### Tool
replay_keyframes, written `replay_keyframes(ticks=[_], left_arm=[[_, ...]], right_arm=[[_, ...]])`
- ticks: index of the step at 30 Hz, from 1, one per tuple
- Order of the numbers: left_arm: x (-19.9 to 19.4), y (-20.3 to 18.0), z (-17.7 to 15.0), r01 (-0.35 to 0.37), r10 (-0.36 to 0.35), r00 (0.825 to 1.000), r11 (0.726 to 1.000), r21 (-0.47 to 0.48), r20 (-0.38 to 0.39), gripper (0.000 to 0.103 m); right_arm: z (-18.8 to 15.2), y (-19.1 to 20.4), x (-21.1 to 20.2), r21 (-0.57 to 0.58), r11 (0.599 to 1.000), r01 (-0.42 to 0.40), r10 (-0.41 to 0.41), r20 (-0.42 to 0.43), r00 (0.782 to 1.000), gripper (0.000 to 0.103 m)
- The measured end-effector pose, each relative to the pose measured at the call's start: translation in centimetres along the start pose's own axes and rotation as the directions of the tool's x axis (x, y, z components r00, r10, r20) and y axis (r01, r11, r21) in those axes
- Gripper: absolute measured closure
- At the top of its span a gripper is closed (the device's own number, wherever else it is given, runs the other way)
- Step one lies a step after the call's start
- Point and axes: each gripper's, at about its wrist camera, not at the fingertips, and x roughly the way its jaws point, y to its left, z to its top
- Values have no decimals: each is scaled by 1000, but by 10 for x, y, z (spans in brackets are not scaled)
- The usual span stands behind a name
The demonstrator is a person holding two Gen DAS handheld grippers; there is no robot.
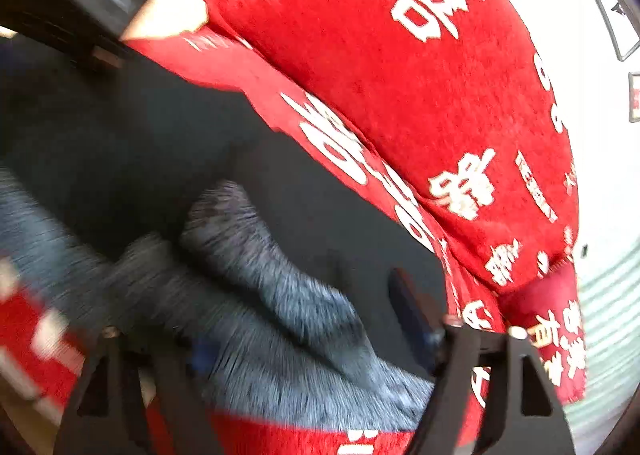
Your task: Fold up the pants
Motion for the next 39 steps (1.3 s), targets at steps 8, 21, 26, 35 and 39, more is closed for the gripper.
replay_keyframes(ticks=[8,21,26,35,39], left_arm=[[-12,-49,-5,60,-62,998,991,118,11,0],[21,-105,-62,-45,64,997,933,356,-42,0],[21,-102,-63,-43,57,998,938,344,-30,0],[14,-92,-73,-22,32,999,929,370,-23,0],[1,-85,-73,-10,12,1000,929,369,-5,0]], right_arm=[[-48,-120,7,414,856,-311,304,85,949,20],[-128,-121,80,608,755,-243,382,-107,918,18],[-108,-134,51,591,779,-209,294,-50,955,18],[-89,-60,53,382,913,-144,182,-65,981,12],[-89,-70,47,417,893,-171,206,-40,978,12]])
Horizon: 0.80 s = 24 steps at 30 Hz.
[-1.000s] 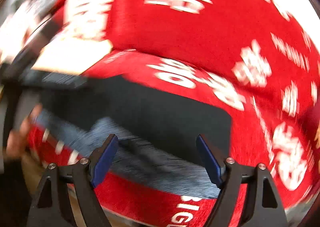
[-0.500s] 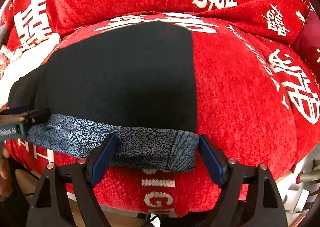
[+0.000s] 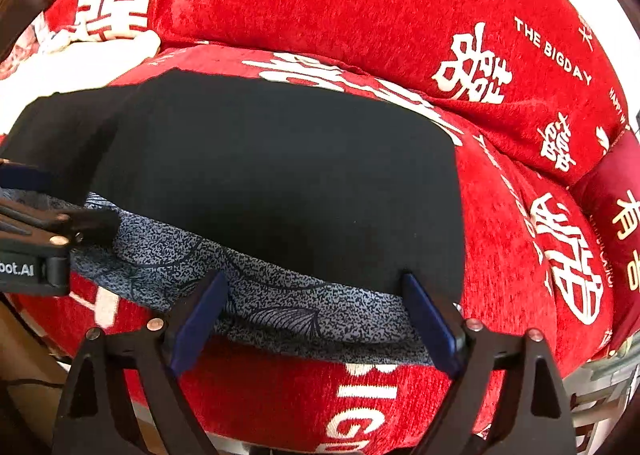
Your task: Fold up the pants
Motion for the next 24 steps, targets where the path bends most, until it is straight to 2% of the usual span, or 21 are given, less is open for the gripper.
replay_keyframes(ticks=[2,4,8,9,12,14,17,19,21,24], left_arm=[[-9,2,2,-16,16,999,1000,0,30,0],[-17,7,5,-25,26,998,1000,-10,61,0],[-27,18,12,-24,28,995,999,-47,91,0],[-27,18,14,-20,25,996,998,-52,89,0],[-22,15,17,-2,5,997,999,-45,72,0],[-17,5,16,-1,3,998,1000,-18,64,0],[-1,-15,9,-43,42,999,998,40,21,0],[13,-19,3,-67,68,997,997,47,-26,0],[14,-14,2,-43,43,999,999,9,-28,0],[15,-13,1,-38,38,999,999,14,-32,0]], right_arm=[[5,-2,1,39,999,-16,15,13,1000,12],[8,7,9,37,999,-28,29,-9,1000,12],[6,38,8,-52,999,-10,11,27,1000,12],[7,38,4,-65,997,-31,33,28,999,12],[10,18,-8,-49,993,-103,105,57,993,12],[18,-12,-15,13,990,-138,136,89,987,11],[36,-54,-7,109,969,-220,211,88,974,11],[54,-82,11,168,935,-311,300,88,950,11],[70,-94,30,194,904,-381,374,71,925,11],[88,-100,69,233,858,-458,468,14,883,10]])
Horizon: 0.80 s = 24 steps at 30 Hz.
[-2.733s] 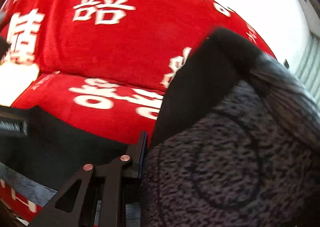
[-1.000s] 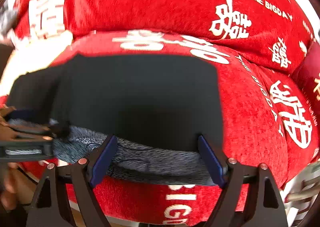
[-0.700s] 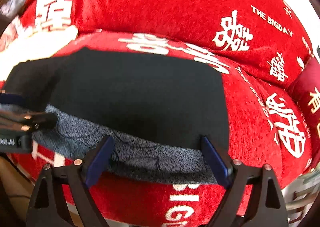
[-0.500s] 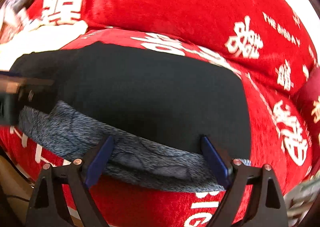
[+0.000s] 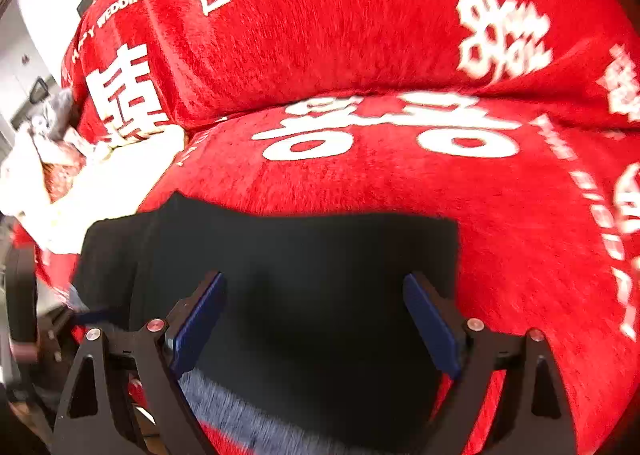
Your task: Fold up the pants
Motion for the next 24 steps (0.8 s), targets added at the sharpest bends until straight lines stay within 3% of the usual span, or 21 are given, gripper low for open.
replay_keyframes(ticks=[3,6,9,11,13,15,18,21,24], left_arm=[[1,0,-1,2,-2,1000,1000,0,3,0],[2,1,-4,9,-9,1000,1000,1,2,0],[2,1,-3,12,-12,1000,1000,5,-3,0],[-1,4,1,20,-21,1000,1000,-4,-12,0],[-6,5,8,28,-28,1000,999,-21,-8,0],[-13,5,18,49,-48,999,998,-40,5,0],[-23,-6,37,64,-63,997,998,-29,34,0],[-26,-23,55,68,-67,996,998,-7,59,0],[-3,-36,61,-5,5,1000,1000,13,15,0]], right_arm=[[7,3,16,-35,999,-24,22,-40,999,0],[2,14,7,-95,995,8,-14,-59,998,0],[-16,14,-28,-80,996,-30,28,-18,999,0],[-33,14,-56,-96,993,63,-58,52,997,0],[-54,19,-79,-140,947,289,-271,134,953,0],[-80,23,-92,-188,881,434,-404,177,897,0],[-112,29,-93,-275,835,476,-448,163,879,0],[-124,31,-83,-311,825,471,-454,132,881,0],[-123,29,-70,-315,799,512,-498,130,857,0]])
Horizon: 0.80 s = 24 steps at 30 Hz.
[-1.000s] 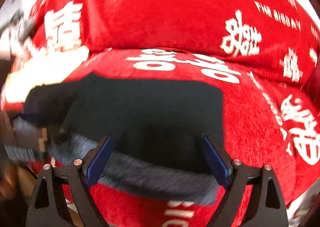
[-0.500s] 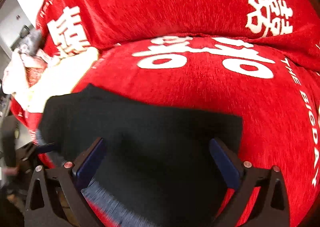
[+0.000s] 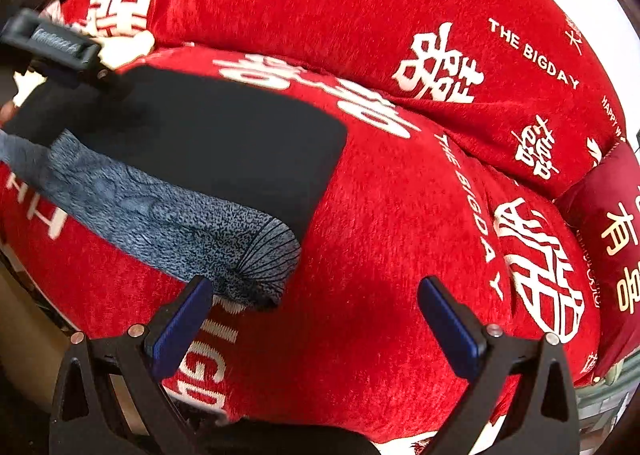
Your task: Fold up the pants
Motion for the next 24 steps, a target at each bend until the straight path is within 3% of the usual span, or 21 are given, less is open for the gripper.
replay_keyframes(ticks=[2,3,5,8,11,15,17,20,24], left_arm=[[19,-1,-4,-44,44,997,999,8,-57,0],[26,4,-8,-17,16,997,1000,-10,-76,0],[28,14,-11,35,-39,996,998,-58,-79,0],[26,14,-10,27,-30,997,999,-44,-75,0],[27,12,-11,14,-17,998,999,-40,-60,0],[24,10,-16,9,-10,999,999,-36,-38,0],[25,12,-15,11,-13,999,999,-40,-42,0],[24,14,-15,23,-25,998,999,-38,-52,0],[24,15,-18,28,-29,999,999,-32,-36,0]], right_arm=[[2,-5,15,-5,994,108,-108,-44,993,0],[2,-8,21,1,992,128,-128,-72,989,0],[-2,-20,23,71,994,78,-71,-91,993,0],[-7,-26,12,87,996,13,-4,-104,995,0],[-4,-28,-19,56,998,-43,44,-18,999,0],[20,-34,-29,160,984,-77,67,65,996,0],[33,-22,-7,145,989,-21,21,5,1000,0],[25,-3,29,51,998,32,-26,-118,993,0],[12,-9,15,88,996,10,0,-110,994,0]])
